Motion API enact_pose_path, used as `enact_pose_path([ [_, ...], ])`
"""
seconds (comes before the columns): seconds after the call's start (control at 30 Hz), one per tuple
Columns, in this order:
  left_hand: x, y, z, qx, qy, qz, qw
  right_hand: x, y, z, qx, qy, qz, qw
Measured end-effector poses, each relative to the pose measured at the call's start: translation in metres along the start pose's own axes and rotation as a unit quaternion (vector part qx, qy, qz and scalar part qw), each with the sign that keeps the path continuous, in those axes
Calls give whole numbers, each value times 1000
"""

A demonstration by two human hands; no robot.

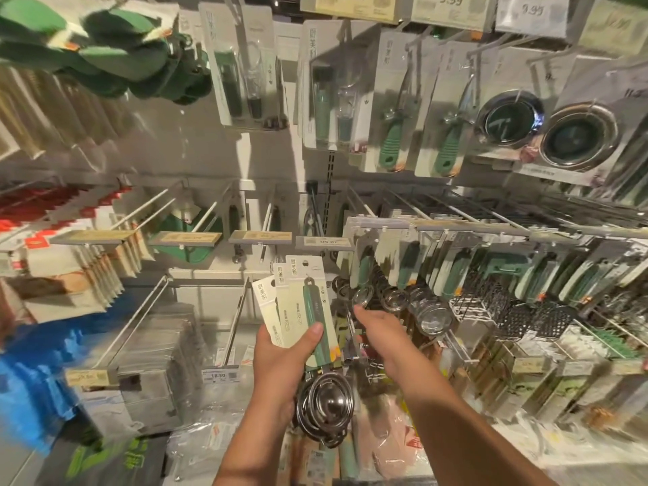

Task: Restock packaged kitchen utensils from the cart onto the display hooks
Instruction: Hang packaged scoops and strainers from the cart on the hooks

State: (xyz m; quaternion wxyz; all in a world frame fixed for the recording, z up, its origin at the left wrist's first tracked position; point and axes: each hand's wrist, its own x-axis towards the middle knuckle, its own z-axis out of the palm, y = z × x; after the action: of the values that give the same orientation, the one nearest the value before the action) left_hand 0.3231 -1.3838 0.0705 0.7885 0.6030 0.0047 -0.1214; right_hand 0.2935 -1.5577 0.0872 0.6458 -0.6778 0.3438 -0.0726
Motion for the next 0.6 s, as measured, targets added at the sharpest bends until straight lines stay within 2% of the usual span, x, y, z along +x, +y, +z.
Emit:
enact_pose_path([
  [0.27,-7,-7,17,-2,-29,-13,999,-38,14,7,86,-81,-62,991],
  [0.4,-15,-8,29,-23,-50,-22,998,-41,13,5,131,-75,-73,986],
  [0.6,-21,-4,40,-60,-84,-57,993,-38,17,-8,94,-56,-82,991],
])
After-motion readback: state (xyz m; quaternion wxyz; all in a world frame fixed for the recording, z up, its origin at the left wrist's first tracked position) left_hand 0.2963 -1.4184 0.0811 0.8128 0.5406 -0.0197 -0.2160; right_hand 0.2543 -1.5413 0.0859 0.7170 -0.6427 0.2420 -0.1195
